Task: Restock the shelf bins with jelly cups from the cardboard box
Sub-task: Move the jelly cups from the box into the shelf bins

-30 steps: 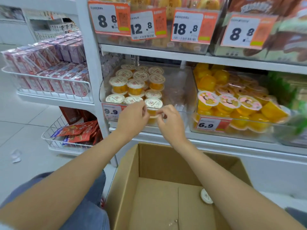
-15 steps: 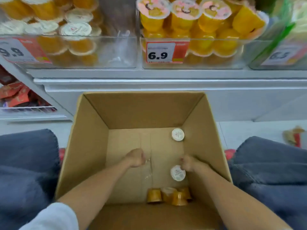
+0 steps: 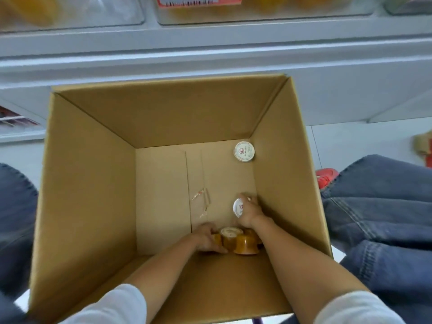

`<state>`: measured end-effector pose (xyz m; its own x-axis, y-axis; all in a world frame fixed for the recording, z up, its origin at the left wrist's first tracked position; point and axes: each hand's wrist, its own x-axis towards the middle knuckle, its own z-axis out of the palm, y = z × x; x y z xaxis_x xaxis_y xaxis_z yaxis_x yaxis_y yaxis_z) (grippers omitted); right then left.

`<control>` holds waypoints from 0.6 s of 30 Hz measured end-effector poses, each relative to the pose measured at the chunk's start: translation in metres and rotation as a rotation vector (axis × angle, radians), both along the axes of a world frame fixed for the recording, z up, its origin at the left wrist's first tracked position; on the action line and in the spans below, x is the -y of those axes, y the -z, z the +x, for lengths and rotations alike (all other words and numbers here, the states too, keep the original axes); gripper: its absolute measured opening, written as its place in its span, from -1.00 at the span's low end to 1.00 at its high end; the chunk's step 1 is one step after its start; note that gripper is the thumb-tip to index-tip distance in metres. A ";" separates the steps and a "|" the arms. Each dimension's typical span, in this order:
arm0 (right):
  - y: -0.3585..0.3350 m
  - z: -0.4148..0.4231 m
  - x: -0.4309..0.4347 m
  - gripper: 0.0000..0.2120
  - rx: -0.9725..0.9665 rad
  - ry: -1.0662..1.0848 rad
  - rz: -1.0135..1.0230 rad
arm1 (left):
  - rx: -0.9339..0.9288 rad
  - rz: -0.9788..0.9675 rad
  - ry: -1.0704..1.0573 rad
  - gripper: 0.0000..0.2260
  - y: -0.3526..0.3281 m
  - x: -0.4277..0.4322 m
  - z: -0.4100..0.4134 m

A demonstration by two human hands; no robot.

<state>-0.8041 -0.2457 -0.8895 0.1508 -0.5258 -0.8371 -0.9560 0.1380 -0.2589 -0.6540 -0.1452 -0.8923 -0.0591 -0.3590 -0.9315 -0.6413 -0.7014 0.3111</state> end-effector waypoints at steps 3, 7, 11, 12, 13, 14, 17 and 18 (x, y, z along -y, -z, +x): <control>0.000 0.001 -0.002 -0.18 -0.018 0.000 -0.039 | -0.014 0.013 -0.076 -0.52 0.001 0.001 0.001; -0.011 0.004 -0.003 -0.25 -0.060 -0.099 -0.154 | 0.052 -0.070 -0.240 -0.54 -0.010 0.011 0.015; -0.044 0.024 0.005 -0.16 -0.064 -0.123 -0.317 | 0.091 -0.207 -0.390 -0.63 -0.037 0.033 0.055; -0.057 0.033 0.011 -0.14 -0.035 -0.088 -0.366 | 0.086 -0.261 -0.432 -0.66 -0.047 0.040 0.068; -0.073 0.043 0.016 -0.15 0.013 -0.055 -0.419 | 0.084 -0.322 -0.478 -0.69 -0.059 0.048 0.082; -0.090 0.055 0.022 -0.18 0.074 -0.042 -0.485 | 0.088 -0.384 -0.521 -0.71 -0.075 0.057 0.096; -0.146 0.094 0.035 -0.27 0.298 -0.094 -0.698 | 0.056 -0.541 -0.670 -0.72 -0.142 0.081 0.138; -0.165 0.107 0.039 -0.26 0.377 -0.116 -0.776 | 0.034 -0.588 -0.710 -0.72 -0.167 0.089 0.151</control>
<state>-0.6974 -0.2843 -0.7242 0.4337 -0.8914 -0.1318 -0.7848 -0.3017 -0.5413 -0.5026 -0.2337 -0.7251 0.3803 -0.7166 -0.5847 -0.1362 -0.6687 0.7309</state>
